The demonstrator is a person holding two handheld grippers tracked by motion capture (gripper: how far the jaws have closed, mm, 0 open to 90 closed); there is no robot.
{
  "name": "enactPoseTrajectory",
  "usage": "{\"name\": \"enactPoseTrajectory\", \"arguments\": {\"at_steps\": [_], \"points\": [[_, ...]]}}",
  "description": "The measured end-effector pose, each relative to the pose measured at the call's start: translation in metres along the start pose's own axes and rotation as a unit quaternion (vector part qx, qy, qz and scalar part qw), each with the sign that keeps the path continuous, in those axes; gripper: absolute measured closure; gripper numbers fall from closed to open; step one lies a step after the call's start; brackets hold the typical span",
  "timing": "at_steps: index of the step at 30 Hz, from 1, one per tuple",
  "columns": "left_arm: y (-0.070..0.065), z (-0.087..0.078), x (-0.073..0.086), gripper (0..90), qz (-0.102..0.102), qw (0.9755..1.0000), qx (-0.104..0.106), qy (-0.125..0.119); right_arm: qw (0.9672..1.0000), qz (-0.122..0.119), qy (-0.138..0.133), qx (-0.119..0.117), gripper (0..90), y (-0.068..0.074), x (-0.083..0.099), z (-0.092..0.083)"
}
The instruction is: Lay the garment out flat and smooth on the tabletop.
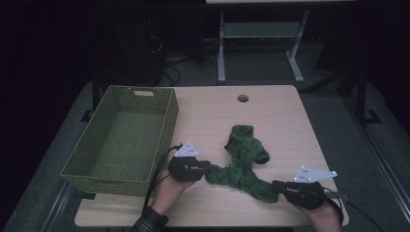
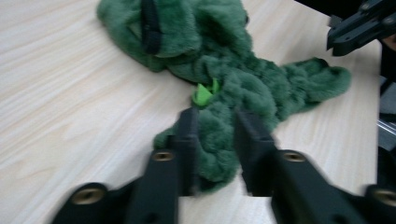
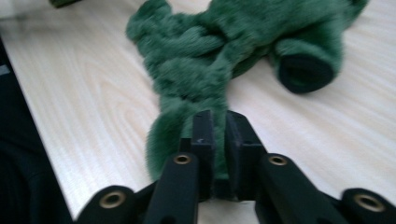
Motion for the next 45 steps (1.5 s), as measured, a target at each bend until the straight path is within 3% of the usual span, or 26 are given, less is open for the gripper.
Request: {"name": "enactPoseTrajectory", "arguments": {"at_steps": [4, 9, 16, 24, 32, 34, 36, 40, 45], "points": [[0.002, 0.016, 0.002, 89.2, 0.015, 0.9995, -0.002, 0.028, 0.9998, -0.001, 0.016, -0.012, 86.9, 0.008, 0.006, 0.004], [0.015, 0.036, 0.008, 89.5, 0.019, 0.9975, -0.015, 0.066, 0.9991, 0.0, 0.038, -0.021, 89.1, 0.014, 0.015, 0.008], [0.021, 0.041, 0.02, 89.6, -0.002, 0.9954, -0.003, 0.096, 0.9974, -0.002, 0.07, -0.016, 89.6, 0.011, 0.022, 0.016], [0.004, 0.036, 0.031, 89.7, -0.019, 0.995, 0.027, 0.094, 0.997, -0.01, 0.075, 0.018, 89.7, -0.008, 0.022, 0.017], [-0.014, 0.036, 0.039, 89.6, -0.019, 0.9941, 0.044, 0.097, 0.9967, -0.007, 0.076, 0.025, 89.7, -0.02, 0.017, 0.023], [-0.014, 0.034, 0.037, 87.5, -0.019, 0.9943, 0.048, 0.094, 0.9969, -0.008, 0.075, 0.022, 87.9, -0.02, 0.016, 0.022], [-0.012, 0.03, 0.031, 79.5, -0.027, 0.9953, 0.051, 0.077, 0.9983, 0.0, 0.055, 0.02, 82.9, -0.021, 0.01, 0.019], [-0.007, 0.023, 0.019, 73.5, -0.019, 0.997, 0.036, 0.065, 0.9992, 0.013, 0.031, 0.024, 78.9, -0.023, -0.001, 0.016], [0.007, 0.019, -0.001, 67.2, -0.013, 0.9983, 0.02, 0.052, 0.999, 0.018, 0.024, 0.034, 71.6, -0.031, -0.014, 0.026]]}}
Point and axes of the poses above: each handheld gripper's, and its own axes: z roughly forward along the jaws, x roughly out of its underside, y roughly to its left, the point moved 4 cm from there along z, roughly forward along the jaws, and after that the axes turned 11 degrees about x, right-handed, at the moved point
